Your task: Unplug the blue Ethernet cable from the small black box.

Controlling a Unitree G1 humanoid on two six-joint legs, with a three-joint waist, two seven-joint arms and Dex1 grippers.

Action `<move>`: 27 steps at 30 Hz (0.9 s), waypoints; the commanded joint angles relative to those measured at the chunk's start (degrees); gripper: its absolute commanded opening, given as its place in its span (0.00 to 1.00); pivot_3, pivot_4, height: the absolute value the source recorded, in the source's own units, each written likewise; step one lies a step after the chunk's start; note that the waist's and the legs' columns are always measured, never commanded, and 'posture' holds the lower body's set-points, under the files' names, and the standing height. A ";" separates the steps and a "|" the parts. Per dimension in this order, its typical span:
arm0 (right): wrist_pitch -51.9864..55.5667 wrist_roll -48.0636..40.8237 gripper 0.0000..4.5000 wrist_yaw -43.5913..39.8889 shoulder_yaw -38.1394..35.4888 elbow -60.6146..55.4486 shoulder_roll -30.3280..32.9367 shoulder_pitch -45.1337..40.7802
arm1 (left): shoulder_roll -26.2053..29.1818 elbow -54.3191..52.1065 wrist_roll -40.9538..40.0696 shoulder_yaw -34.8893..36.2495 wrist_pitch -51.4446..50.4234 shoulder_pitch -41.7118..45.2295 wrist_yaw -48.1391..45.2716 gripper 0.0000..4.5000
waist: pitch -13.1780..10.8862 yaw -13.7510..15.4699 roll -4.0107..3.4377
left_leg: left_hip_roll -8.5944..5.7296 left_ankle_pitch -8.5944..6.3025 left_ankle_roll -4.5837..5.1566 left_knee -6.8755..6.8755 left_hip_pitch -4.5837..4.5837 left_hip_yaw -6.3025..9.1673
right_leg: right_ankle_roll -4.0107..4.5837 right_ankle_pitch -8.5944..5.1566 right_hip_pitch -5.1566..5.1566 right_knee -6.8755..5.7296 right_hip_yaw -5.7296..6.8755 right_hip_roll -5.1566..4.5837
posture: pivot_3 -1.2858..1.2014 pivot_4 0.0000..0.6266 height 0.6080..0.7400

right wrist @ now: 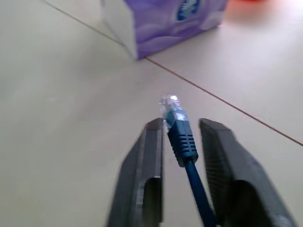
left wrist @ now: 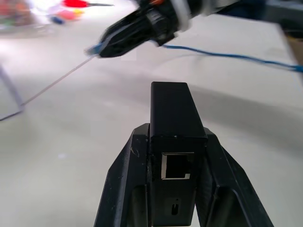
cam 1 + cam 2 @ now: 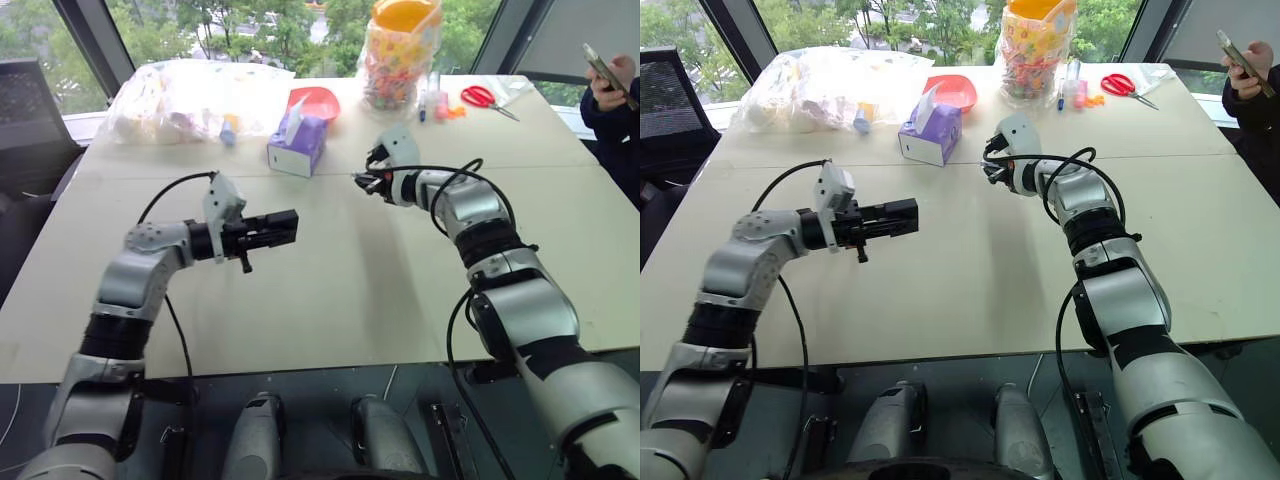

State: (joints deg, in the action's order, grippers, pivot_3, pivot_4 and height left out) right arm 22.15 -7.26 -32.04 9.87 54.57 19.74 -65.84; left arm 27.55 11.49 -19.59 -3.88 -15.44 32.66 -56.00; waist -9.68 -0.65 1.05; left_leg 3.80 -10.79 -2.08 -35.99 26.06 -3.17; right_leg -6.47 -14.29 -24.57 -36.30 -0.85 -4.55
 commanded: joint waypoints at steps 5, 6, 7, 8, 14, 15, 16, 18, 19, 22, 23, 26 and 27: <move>2.59 2.44 1.00 1.67 -2.83 -9.12 2.17 3.93 | -7.13 11.84 7.15 -1.58 12.77 6.53 5.46 0.12 | 0.00 0.00 -0.01 | 0.00 0.00 0.00 -0.04 0.02 0.00 | -0.07 0.04 0.00 -0.01 0.00 0.00 | 0.52 0.24 0.96; 5.29 1.46 1.00 1.68 -4.07 -13.57 2.88 5.99 | -7.96 13.34 7.79 -1.57 13.69 7.14 6.23 0.12 | 0.00 0.17 -0.01 | 0.00 0.00 0.00 -0.04 0.02 0.01 | -0.08 0.04 0.00 -0.01 0.00 0.00 | 0.52 0.24 0.96; 8.20 0.47 1.00 1.79 -5.34 -18.56 3.57 8.28 | -8.63 14.67 8.38 -1.70 14.49 7.64 6.77 0.12 | 0.00 0.10 -0.01 | -0.01 0.00 0.00 -0.04 0.04 0.03 | -0.09 0.05 0.00 -0.01 0.00 0.00 | 0.52 0.24 0.96; 10.34 -0.09 1.00 1.92 -6.21 -22.13 3.93 9.88 | -9.00 15.58 8.83 -1.79 15.10 7.94 7.05 0.12 | 0.00 0.09 -0.01 | -0.01 0.00 0.00 -0.06 0.04 0.03 | -0.11 0.06 0.00 0.00 -0.01 0.00 | 0.52 0.24 0.96; 29.26 -6.45 1.00 4.79 -13.71 -53.07 5.76 25.64 | -11.83 25.00 13.01 -2.90 21.73 8.66 9.71 0.12 | 0.01 0.05 -0.03 | 0.00 0.00 0.01 -0.07 0.05 0.08 | -0.17 0.09 0.00 -0.04 0.02 0.00 | 0.52 0.24 0.96; 31.24 -7.03 1.00 5.55 -14.48 -55.85 5.53 26.93 | -11.89 26.57 13.83 -3.02 23.22 8.76 9.97 0.12 | 0.01 -0.03 -0.03 | 0.00 0.00 0.01 -0.07 0.04 0.08 | -0.17 0.09 0.00 -0.04 0.02 0.00 | 0.52 0.24 0.96; 33.30 -7.74 1.00 6.20 -15.14 -59.32 5.32 28.61 | -11.88 28.73 14.78 -3.08 24.93 8.88 10.58 0.12 | 0.01 -0.13 -0.03 | 0.00 0.00 0.01 -0.08 0.03 0.08 | -0.17 0.09 0.00 -0.04 0.02 0.00 | 0.52 0.24 0.96; 36.98 -9.10 1.00 7.42 -16.11 -65.65 4.79 31.56 | -11.82 32.08 15.46 -2.69 27.27 9.01 11.07 0.42 | 0.01 -0.14 -0.03 | 0.00 -0.01 0.01 -0.10 0.01 0.09 | -0.17 0.09 0.00 -0.04 0.02 0.00 | 0.52 0.24 0.96; 38.53 -9.66 1.00 7.94 -16.37 -68.40 4.56 32.84 | -11.63 33.17 15.61 -2.53 28.22 8.94 10.95 0.52 | 0.02 -0.03 -0.03 | 0.00 0.00 0.01 -0.10 0.01 0.09 | -0.16 0.09 0.00 -0.04 0.02 0.00 | 0.52 0.24 0.96; 42.09 -11.35 1.00 8.69 -16.68 -74.14 4.37 35.11 | -10.47 34.16 16.03 -2.25 30.30 8.56 10.13 0.82 | 0.02 -0.01 -0.03 | 0.00 0.00 0.01 -0.13 0.00 0.12 | -0.14 0.08 0.02 -0.03 0.02 0.00 | 0.52 0.24 0.96; 43.08 -12.10 1.00 8.45 -16.67 -75.83 4.65 35.68 | -9.80 33.61 15.74 -1.88 30.35 8.26 9.64 0.88 | 0.02 0.01 -0.03 | 0.00 0.00 0.01 -0.14 0.00 0.12 | -0.13 0.08 0.03 -0.03 0.01 -0.01 | 0.52 0.24 0.96; 45.16 -14.58 1.00 6.71 -16.58 -79.86 6.18 36.98 | -7.92 29.21 12.84 0.20 27.30 6.81 7.98 0.99 | 0.02 -0.10 -0.03 | 0.00 0.00 0.01 -0.13 0.01 0.12 | -0.12 0.07 0.03 -0.03 0.01 0.00 | 0.52 0.24 0.96; 45.70 -15.50 1.00 5.92 -16.60 -81.00 6.94 37.40 | -7.16 26.86 11.93 0.76 25.88 5.93 7.16 0.99 | 0.02 -0.10 -0.03 | 0.00 0.00 0.01 -0.12 0.01 0.12 | -0.12 0.07 0.03 -0.03 0.01 -0.01 | 0.52 0.24 0.96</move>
State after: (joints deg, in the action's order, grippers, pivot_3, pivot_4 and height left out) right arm 67.34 -21.10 -25.12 -5.41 -22.89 25.64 -28.31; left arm 19.51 42.19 -5.42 -5.10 11.57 39.02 -47.77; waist -9.66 -0.75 1.02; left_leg 3.81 -10.80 -2.07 -36.10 26.07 -3.04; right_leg -6.59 -14.22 -24.54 -36.33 -0.83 -4.55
